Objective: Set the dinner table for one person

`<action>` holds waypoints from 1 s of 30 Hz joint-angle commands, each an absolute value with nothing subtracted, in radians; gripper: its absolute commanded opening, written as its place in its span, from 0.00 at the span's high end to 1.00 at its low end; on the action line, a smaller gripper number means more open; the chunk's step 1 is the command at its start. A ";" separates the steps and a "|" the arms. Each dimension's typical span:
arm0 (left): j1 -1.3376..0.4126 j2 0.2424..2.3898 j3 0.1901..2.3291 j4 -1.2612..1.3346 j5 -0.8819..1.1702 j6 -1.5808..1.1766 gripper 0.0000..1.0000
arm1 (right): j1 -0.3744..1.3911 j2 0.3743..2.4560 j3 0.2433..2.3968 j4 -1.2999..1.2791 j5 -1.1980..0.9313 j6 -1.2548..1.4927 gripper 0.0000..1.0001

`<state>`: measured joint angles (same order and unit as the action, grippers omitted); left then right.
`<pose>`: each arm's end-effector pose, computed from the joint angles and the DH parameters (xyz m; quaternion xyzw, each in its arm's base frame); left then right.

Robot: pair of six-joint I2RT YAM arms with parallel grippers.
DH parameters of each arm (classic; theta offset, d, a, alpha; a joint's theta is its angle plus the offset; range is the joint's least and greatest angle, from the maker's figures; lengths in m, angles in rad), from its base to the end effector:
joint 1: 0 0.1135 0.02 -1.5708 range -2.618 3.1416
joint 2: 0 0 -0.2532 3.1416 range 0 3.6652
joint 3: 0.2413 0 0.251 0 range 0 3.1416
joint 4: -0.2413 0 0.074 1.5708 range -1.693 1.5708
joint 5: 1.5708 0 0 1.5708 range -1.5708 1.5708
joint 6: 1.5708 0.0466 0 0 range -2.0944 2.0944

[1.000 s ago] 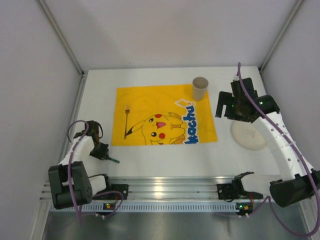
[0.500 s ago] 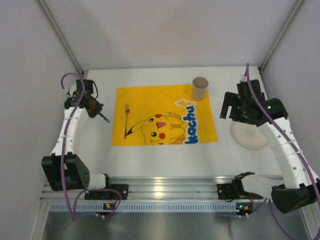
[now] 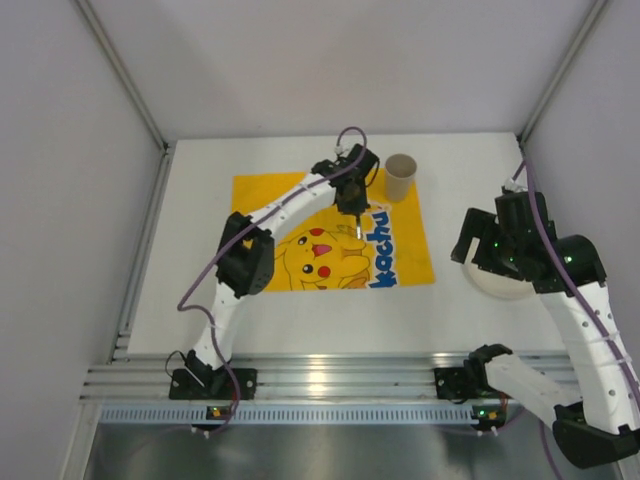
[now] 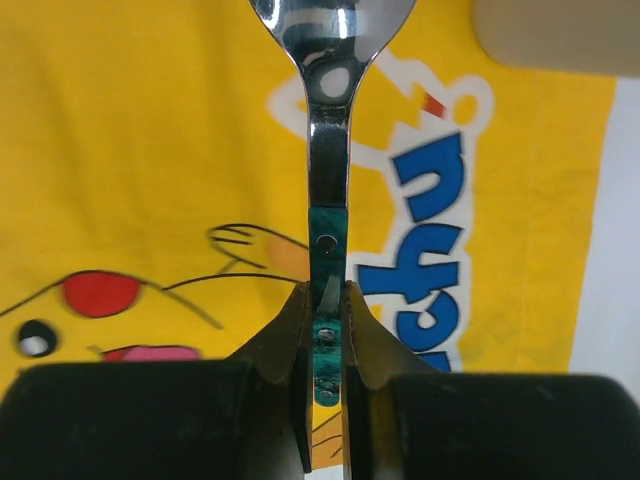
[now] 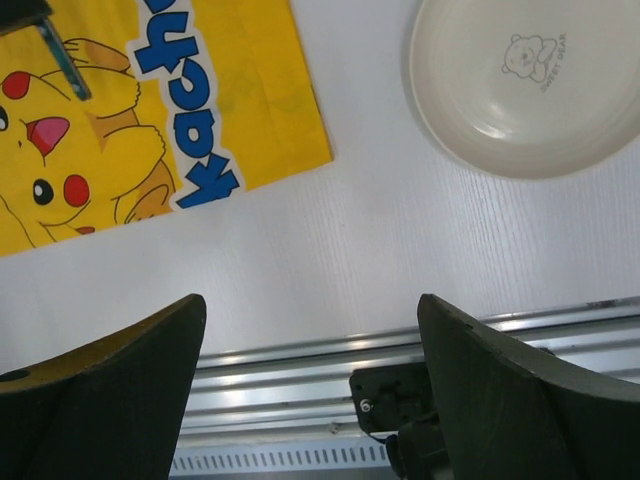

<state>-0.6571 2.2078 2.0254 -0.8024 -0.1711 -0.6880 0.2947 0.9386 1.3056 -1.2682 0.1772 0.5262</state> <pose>0.3908 -0.2915 0.2319 -0.0394 0.9534 -0.1153 0.2761 0.1466 0.0359 0.3672 0.1375 0.9311 0.0540 0.3335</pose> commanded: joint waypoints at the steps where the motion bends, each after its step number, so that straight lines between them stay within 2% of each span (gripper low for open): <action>1: -0.734 2.284 2.187 -0.887 -0.156 -0.690 1.00 | 0.284 0.885 1.290 -1.344 0.207 0.558 0.12; 15: -0.808 2.387 2.131 -0.896 -0.137 -0.880 1.00 | 0.284 0.854 1.278 -1.388 0.225 0.575 0.12; 25: -0.816 2.396 2.114 -0.798 -0.077 -0.871 1.00 | 0.284 0.914 1.282 -1.353 0.215 0.537 0.12; 28: -0.819 2.396 2.112 -0.796 -0.072 -0.856 0.70 | 0.284 0.925 1.276 -1.342 0.215 0.531 0.12; 29: -0.819 2.387 2.108 -0.798 -0.075 -0.853 0.56 | 0.285 0.927 1.272 -1.338 0.216 0.529 0.11; 30: -0.819 2.378 2.105 -0.796 -0.075 -0.848 0.52 | 0.284 0.928 1.255 -1.333 0.221 0.529 0.11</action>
<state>-0.8116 2.3985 2.1147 -0.8375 -0.0875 -0.8555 0.2932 0.9310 1.2716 -1.3338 0.2119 0.5457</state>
